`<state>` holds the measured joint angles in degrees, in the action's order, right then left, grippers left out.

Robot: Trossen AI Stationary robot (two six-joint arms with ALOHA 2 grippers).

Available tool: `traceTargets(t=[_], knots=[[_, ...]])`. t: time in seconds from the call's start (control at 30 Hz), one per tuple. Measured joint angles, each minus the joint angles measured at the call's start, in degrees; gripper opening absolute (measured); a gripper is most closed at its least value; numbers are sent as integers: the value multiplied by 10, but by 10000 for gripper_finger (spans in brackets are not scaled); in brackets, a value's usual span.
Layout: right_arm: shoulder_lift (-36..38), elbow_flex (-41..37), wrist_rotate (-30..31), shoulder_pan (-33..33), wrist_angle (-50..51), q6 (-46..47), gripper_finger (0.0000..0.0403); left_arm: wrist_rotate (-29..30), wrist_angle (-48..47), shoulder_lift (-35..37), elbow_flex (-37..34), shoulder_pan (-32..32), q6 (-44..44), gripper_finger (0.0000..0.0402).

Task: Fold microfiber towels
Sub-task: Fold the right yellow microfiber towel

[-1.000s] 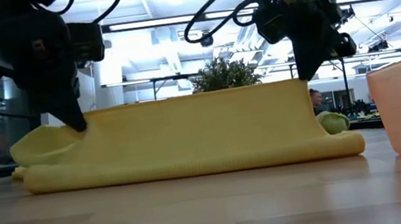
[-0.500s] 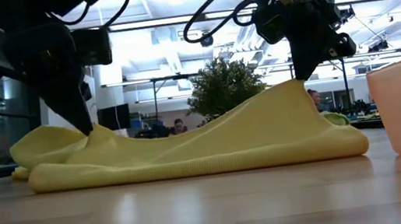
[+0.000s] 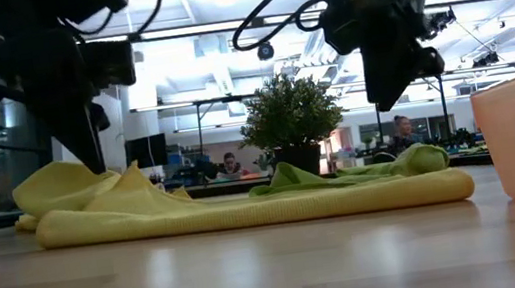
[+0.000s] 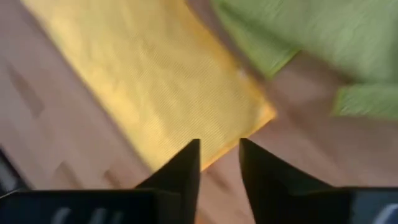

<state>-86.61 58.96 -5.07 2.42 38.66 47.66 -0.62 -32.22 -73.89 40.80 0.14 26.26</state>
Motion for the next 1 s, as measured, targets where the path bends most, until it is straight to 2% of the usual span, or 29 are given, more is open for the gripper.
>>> traceTargets(t=[0.2, 0.37, 0.63, 0.7, 0.83, 1.0], knots=[[6, 11, 8, -29, 8, -74, 185, 4, 20, 61, 0, -8, 0, 147], [25, 12, 6, -31, 38, -125, 205, -6, 43, 69, 0, -56, -4, 147], [51, 12, 8, -23, 79, -162, 206, 0, 135, -31, 0, -154, -61, 147], [51, 12, 10, -23, 78, -162, 206, 7, 167, -69, 0, -164, -74, 147], [51, 12, 10, -24, 74, -166, 206, 34, 164, -129, 3, -171, -80, 147], [51, 12, 10, -24, 74, -173, 206, 40, 155, -160, 5, -171, -91, 147]])
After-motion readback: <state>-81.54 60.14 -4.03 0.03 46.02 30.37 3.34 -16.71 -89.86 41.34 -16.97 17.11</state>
